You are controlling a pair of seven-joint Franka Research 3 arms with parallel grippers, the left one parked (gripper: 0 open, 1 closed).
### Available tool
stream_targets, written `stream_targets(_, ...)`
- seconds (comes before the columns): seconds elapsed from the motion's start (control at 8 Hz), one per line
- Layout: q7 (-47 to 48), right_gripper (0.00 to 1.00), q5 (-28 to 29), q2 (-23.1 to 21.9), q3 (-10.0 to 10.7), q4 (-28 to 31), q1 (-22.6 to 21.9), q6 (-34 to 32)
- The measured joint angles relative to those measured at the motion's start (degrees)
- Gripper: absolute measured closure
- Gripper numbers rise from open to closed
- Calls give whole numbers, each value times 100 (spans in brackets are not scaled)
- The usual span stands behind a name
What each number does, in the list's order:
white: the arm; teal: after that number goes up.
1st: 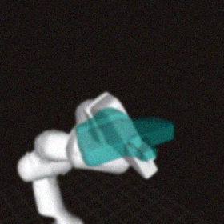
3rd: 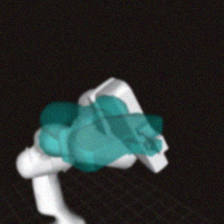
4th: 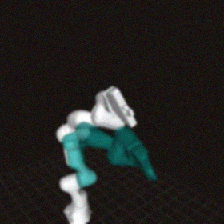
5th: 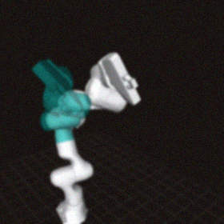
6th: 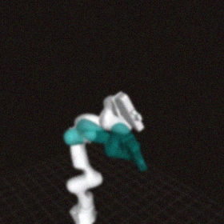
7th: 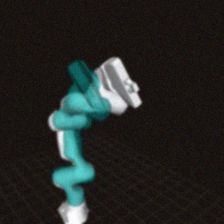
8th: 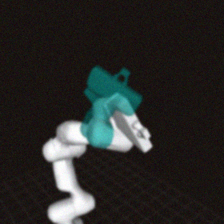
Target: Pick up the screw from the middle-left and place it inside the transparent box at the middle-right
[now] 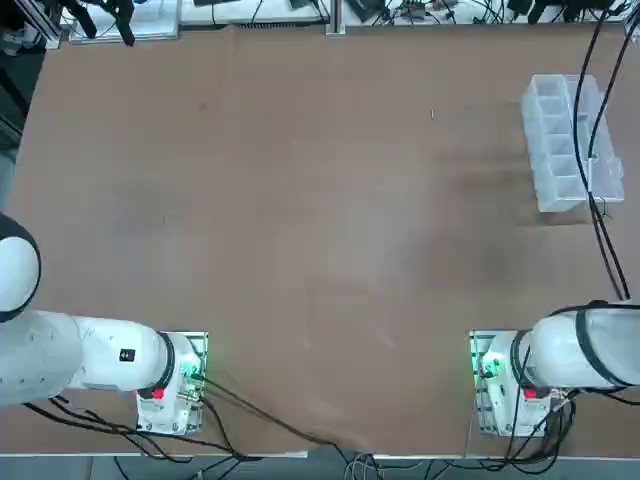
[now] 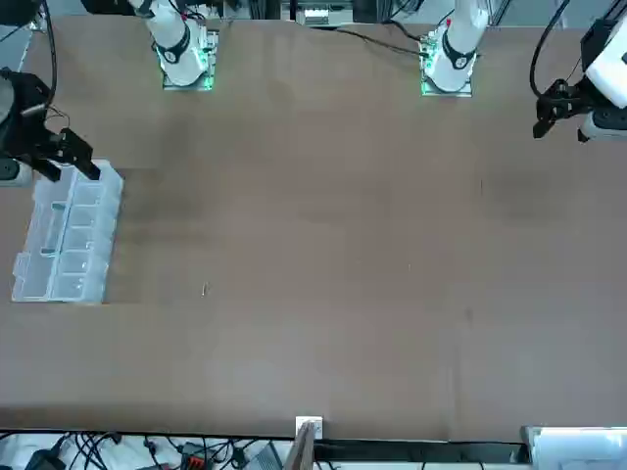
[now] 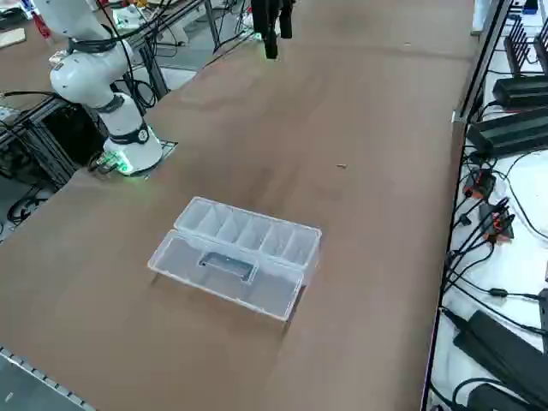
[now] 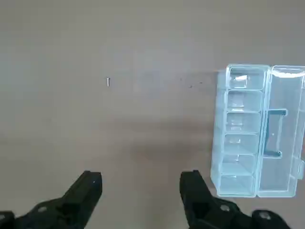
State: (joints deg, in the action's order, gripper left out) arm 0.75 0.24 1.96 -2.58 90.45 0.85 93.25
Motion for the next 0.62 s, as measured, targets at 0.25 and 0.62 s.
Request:
stream_targets(0.25, -1, 0, 5, -4, 6, -6, 4, 0)
stream_targets(0.62, -1, 0, 7, -3, 5, -7, 3, 0)
